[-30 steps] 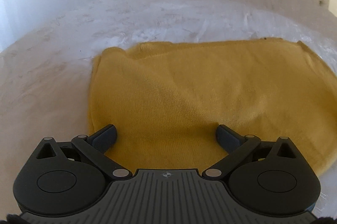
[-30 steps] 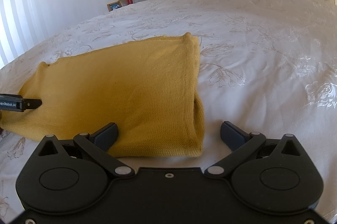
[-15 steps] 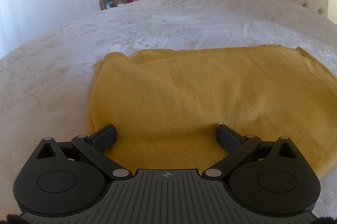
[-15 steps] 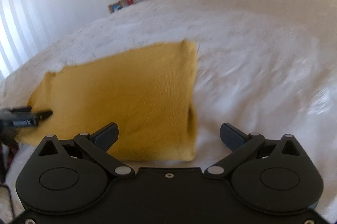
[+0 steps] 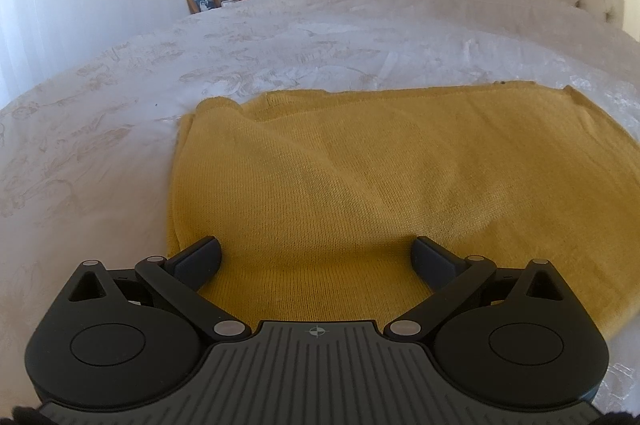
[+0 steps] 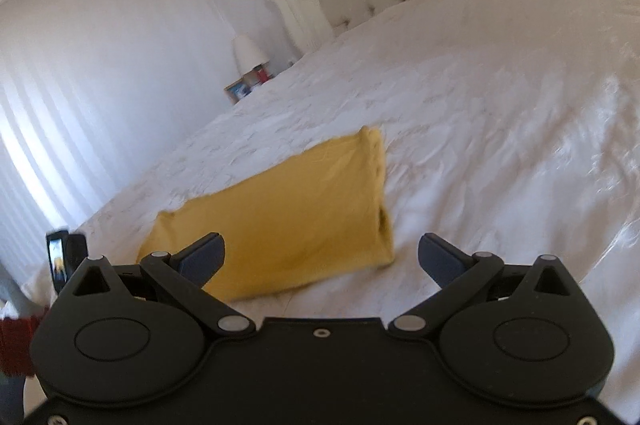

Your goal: Fold small clothes

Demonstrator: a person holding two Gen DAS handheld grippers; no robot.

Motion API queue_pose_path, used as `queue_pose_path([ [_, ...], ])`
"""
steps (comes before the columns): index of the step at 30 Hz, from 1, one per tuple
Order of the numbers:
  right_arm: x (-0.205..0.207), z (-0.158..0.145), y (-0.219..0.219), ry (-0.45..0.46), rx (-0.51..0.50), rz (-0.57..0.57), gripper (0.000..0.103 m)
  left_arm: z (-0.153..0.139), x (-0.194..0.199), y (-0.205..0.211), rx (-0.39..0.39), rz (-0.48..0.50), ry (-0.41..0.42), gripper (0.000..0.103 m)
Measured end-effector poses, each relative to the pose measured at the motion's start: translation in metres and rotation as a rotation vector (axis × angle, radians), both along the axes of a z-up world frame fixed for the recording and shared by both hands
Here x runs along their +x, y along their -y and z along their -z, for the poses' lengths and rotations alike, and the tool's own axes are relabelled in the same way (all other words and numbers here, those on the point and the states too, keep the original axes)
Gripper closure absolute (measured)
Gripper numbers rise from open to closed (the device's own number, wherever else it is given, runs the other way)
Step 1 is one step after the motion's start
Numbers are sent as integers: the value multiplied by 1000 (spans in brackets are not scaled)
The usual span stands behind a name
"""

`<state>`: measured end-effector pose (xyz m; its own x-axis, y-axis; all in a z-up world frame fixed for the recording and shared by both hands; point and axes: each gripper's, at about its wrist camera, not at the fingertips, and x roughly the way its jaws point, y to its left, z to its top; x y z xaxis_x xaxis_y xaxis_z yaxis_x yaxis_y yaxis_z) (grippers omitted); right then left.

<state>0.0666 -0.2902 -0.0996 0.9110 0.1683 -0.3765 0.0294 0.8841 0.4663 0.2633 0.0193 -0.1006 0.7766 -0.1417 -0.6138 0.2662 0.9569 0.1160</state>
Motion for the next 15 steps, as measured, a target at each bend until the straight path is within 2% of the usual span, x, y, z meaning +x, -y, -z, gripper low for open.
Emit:
queue_pose_path([
  [4, 6, 3, -6, -19, -32, -60, 1, -12, 1, 4, 27, -13, -25, 1],
  [7, 6, 5, -6, -17, 17, -89, 1, -32, -5, 9, 20, -39, 0, 1],
  [12, 9, 5, -6, -17, 51, -97, 1, -66, -8, 34, 11, 42, 42, 1],
  [15, 7, 10, -6, -28, 100, -126, 1, -71, 9, 52, -8, 61, -13, 1],
])
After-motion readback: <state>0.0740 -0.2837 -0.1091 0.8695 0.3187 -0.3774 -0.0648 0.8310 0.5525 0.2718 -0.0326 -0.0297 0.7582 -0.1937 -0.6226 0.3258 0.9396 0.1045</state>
